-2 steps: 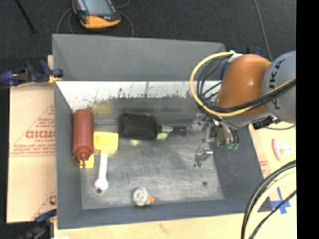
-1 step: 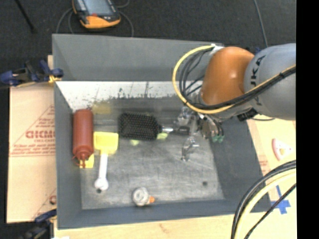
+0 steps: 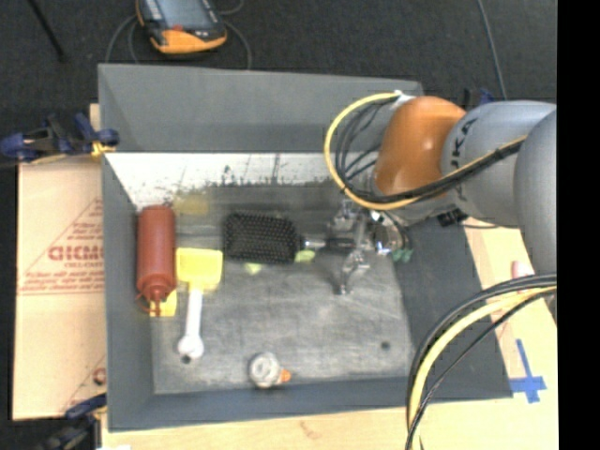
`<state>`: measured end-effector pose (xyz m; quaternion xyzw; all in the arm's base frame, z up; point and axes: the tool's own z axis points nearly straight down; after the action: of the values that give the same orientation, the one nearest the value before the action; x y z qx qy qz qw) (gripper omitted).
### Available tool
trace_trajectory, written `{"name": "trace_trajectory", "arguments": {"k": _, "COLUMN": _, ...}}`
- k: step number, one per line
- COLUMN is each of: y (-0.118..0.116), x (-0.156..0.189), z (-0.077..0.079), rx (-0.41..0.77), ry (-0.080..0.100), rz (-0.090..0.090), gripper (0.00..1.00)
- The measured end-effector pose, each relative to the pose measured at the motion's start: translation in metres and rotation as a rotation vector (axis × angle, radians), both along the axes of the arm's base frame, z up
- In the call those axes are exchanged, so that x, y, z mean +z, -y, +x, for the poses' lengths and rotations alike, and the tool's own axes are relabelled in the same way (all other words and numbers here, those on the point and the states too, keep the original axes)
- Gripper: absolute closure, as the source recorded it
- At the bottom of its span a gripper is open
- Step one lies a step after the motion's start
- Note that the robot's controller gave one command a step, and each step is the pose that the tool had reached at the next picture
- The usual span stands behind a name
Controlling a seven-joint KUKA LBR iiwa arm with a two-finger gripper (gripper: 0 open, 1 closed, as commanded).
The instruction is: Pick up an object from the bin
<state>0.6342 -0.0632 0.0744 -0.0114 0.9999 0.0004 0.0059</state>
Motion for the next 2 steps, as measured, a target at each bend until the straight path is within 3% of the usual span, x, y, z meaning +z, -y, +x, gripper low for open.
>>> {"name": "trace_trajectory", "arguments": {"k": 1, "y": -0.0346, "x": -0.0011, "z": -0.0090, "rx": 0.196, "ry": 0.000, "rz": -0.006, "gripper": 1.00}}
{"name": "trace_trajectory", "arguments": {"k": 2, "y": -0.0346, "x": -0.0011, "z": -0.0090, "rx": 0.196, "ry": 0.000, "rz": -0.006, "gripper": 1.00}}
